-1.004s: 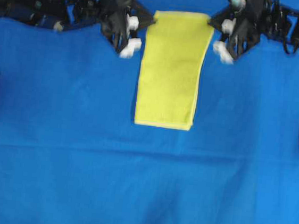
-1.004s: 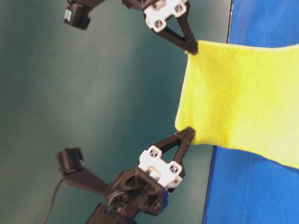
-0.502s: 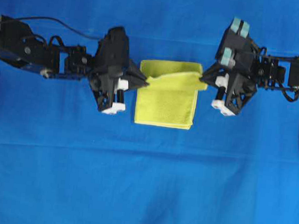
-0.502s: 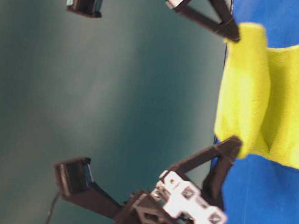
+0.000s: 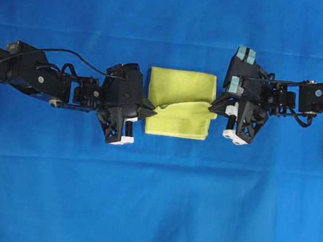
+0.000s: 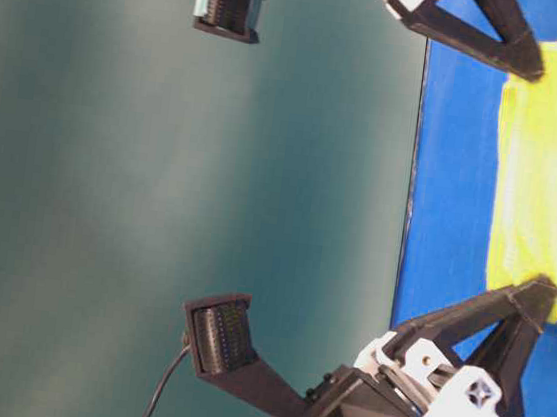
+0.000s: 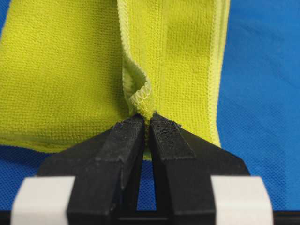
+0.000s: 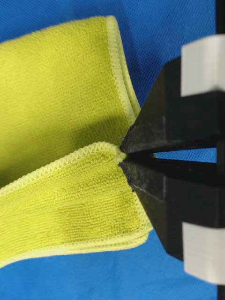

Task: Fold the yellow towel.

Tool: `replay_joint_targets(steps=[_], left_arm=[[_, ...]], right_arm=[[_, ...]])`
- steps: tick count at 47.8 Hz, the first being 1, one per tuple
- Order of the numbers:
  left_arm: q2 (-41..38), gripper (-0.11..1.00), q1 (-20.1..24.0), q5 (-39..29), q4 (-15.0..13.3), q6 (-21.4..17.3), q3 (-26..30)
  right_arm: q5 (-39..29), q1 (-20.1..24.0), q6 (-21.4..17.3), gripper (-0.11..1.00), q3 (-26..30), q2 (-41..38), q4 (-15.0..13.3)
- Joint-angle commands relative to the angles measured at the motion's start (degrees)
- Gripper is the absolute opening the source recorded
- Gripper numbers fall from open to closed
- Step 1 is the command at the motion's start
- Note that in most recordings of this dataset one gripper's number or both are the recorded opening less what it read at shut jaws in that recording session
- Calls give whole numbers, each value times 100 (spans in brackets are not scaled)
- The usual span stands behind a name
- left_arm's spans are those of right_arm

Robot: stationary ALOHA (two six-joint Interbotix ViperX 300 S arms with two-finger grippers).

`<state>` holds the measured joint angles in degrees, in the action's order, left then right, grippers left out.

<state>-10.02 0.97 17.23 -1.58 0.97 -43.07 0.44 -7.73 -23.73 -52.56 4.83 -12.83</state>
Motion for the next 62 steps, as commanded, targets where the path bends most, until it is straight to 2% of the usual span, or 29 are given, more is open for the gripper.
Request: replay_joint_targets(steps=[1, 12, 19, 22, 27, 30, 37, 48, 62], left_arm=[[70, 3, -26, 26, -18, -9, 62], [44, 3, -26, 35, -18, -9, 149], [35, 15, -53, 35, -9, -9, 167], [44, 21, -70, 35, -9, -18, 176], [97, 30, -97, 35, -9, -18, 185], [185, 35, -114, 0, -9, -26, 176], [492, 41, -114, -123, -9, -26, 53], [1397, 41, -334, -264, -9, -149, -299], [2777, 41, -352, -141, -9, -149, -1204]], right_arm=[[35, 44, -9, 3, 114, 0, 44], [44, 176, -9, 3, 246, -123, 53], [26, 281, -9, 4, 343, -185, 53], [26, 352, -9, 16, 378, -211, 53], [-35, 457, 0, 48, 387, -176, 53], [-123, 492, -9, 61, 396, -105, 53], [-519, 633, -9, 54, 396, 316, 62], [-1055, 888, 0, 55, 264, 1424, 44], [-879, 712, 35, 55, -325, 2909, -229]])
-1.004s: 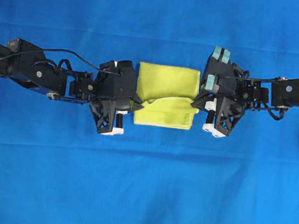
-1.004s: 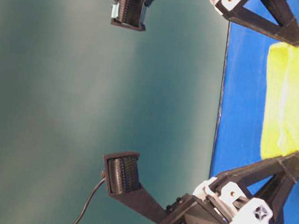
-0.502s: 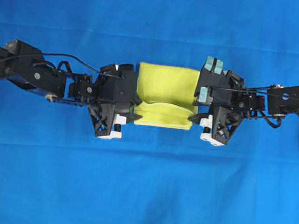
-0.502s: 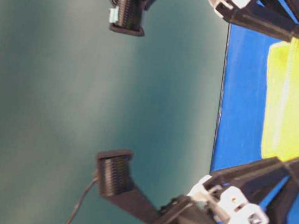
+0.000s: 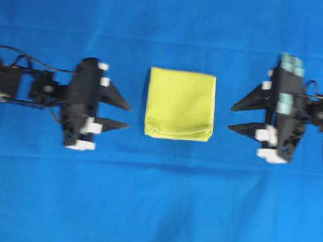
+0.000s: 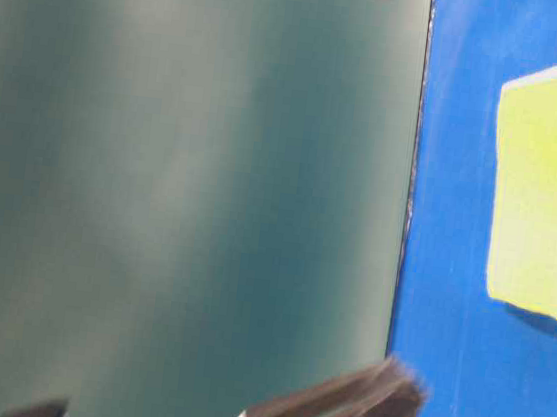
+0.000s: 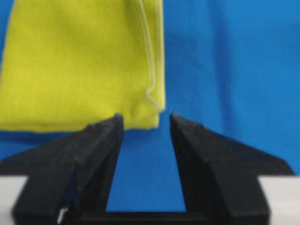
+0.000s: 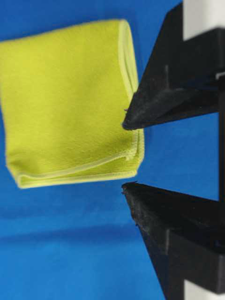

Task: Fold the yellow towel.

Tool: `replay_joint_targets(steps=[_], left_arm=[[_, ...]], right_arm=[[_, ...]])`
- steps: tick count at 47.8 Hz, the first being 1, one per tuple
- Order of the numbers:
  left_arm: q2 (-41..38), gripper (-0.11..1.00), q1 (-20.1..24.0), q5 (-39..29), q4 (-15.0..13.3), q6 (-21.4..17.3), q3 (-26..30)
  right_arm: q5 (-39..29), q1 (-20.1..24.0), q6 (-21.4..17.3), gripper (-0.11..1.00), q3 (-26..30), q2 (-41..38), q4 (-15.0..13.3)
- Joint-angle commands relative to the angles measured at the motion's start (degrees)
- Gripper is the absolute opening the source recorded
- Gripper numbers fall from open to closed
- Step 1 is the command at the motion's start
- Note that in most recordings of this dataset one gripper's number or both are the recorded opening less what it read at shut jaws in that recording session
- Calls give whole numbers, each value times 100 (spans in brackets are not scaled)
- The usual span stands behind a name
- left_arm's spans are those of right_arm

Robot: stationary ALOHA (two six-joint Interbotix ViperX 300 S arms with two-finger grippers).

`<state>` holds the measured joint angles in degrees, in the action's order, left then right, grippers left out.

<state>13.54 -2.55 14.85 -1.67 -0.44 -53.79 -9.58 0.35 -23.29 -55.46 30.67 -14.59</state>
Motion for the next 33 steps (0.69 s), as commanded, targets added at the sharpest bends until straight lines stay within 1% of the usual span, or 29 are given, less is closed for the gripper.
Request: replay_joint_targets(steps=[1, 8, 14, 20, 25, 33], left_arm=[[519, 41, 0, 123, 0, -9, -202], [1380, 41, 35, 290, 0, -9, -835], [2092, 41, 44, 246, 0, 0, -1248], [2839, 41, 79, 132, 0, 0, -1635], [3357, 41, 141, 26, 0, 0, -1978], [4087, 41, 202, 35, 0, 9, -2549]], right_arm=[[132, -132, 0, 55, -88, 483, -79], [141, -413, 9, 55, -396, 1222, -246], [167, -624, 9, 55, -703, 1705, -352], [281, -826, 9, 55, -1107, 2206, -369], [554, -967, 9, 55, -1485, 2566, -360], [1380, -1204, -35, 55, -2136, 2918, -290]])
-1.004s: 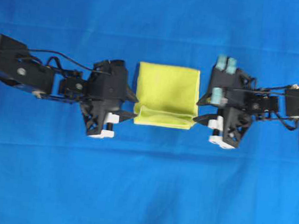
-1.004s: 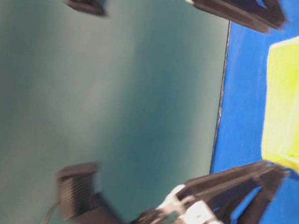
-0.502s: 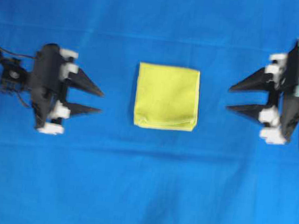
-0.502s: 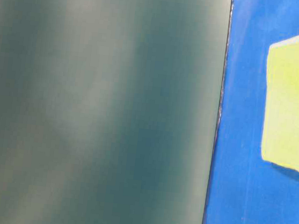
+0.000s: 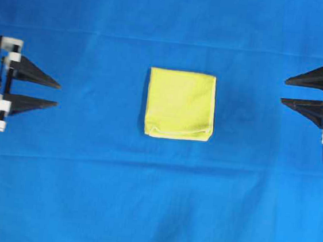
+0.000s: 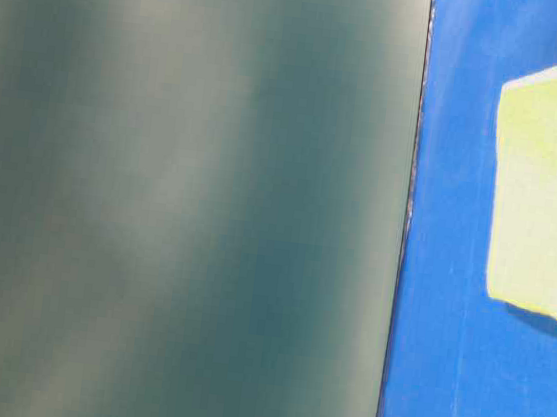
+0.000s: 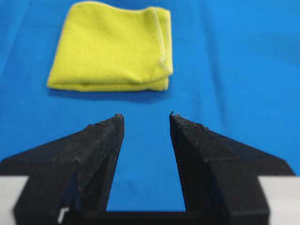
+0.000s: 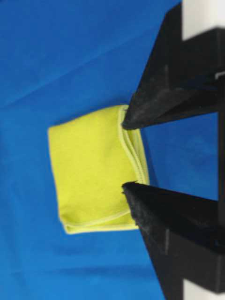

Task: Fold the yellow towel.

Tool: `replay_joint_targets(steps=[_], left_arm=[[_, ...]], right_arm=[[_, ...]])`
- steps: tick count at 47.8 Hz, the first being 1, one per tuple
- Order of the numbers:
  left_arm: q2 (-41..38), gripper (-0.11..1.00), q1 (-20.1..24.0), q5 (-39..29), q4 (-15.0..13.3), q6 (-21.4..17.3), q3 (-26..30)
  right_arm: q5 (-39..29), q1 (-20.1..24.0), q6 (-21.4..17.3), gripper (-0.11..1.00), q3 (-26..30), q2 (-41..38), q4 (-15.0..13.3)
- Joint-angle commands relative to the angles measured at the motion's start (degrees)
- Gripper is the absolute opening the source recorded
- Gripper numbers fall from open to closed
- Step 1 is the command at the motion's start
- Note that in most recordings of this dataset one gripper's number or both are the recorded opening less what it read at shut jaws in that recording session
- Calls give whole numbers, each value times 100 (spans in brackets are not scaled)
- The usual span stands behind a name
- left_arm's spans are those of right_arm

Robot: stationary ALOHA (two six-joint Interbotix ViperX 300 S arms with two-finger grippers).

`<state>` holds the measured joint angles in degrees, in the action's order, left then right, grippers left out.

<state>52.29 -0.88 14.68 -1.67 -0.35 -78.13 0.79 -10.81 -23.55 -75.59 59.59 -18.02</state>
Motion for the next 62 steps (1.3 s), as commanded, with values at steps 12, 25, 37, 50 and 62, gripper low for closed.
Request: replay_joint_targets(steps=[12, 25, 37, 50, 62], left_arm=[[844, 40, 35, 26, 0, 79, -501], [817, 39, 35, 26, 0, 79, -510], [809, 39, 35, 26, 0, 79, -510], [817, 39, 35, 26, 0, 79, -510], [817, 39, 35, 26, 0, 79, -510]], right_arm=[[1028, -316, -9, 55, -501, -193, 202], [993, -316, 0, 55, -501, -202, 193], [984, -316, 9, 55, -501, -211, 185], [967, -316, 18, 55, -501, -202, 185], [967, -316, 26, 55, -492, -202, 185]])
